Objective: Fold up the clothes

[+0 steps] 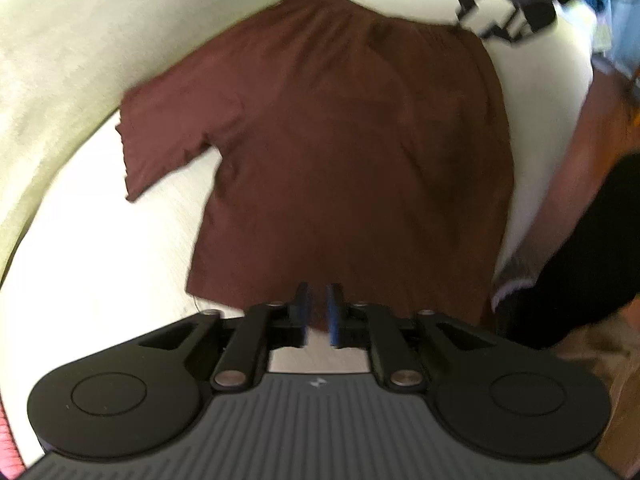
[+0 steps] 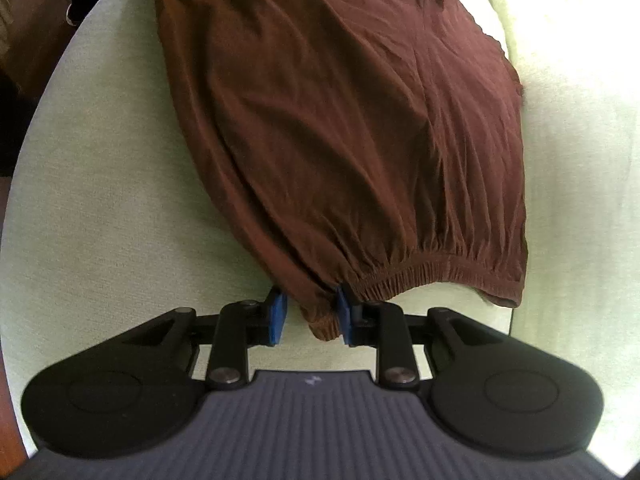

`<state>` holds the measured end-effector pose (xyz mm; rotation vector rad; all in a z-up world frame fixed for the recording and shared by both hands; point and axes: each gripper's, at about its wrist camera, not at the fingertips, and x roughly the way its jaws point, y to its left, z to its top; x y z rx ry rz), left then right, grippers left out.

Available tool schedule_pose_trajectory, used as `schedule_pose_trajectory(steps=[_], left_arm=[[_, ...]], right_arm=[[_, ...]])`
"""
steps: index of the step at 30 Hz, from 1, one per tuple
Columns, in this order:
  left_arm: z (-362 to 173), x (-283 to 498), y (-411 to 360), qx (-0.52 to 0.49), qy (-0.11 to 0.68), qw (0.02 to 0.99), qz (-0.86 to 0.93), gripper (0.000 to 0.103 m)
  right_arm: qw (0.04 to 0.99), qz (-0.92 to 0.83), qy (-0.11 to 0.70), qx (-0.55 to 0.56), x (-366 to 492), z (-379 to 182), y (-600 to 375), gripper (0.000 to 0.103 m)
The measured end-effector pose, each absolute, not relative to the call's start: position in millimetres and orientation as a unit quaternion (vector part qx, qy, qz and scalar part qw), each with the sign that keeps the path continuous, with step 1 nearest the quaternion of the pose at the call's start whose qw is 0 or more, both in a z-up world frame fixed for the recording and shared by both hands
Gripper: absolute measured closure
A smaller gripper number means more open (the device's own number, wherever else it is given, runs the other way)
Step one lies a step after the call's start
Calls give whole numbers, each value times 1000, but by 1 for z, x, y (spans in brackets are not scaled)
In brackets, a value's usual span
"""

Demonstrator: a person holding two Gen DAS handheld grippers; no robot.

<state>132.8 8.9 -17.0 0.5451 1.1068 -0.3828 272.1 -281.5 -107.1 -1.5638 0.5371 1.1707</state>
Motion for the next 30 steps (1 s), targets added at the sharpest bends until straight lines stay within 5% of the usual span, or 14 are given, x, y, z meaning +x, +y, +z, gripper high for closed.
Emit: schedule_pose_trajectory(steps=[7,23,26,30], left_arm=[[-66,63,-41,357,476,778,-203,45],[-144,14,-83,469,366,780,-192,45],[-154,16,-82,495,341,780,-175,57],[-144,14,-79,490,333,787,-170,96]], right_arm=[[519,504,227,-652,278,-104,-278,78],[529,500,222,-649,288,-107,-273,53],[530,499,217,-650,285,-107,-275,54],[526,503,208,-653,284,-107,-277,63]])
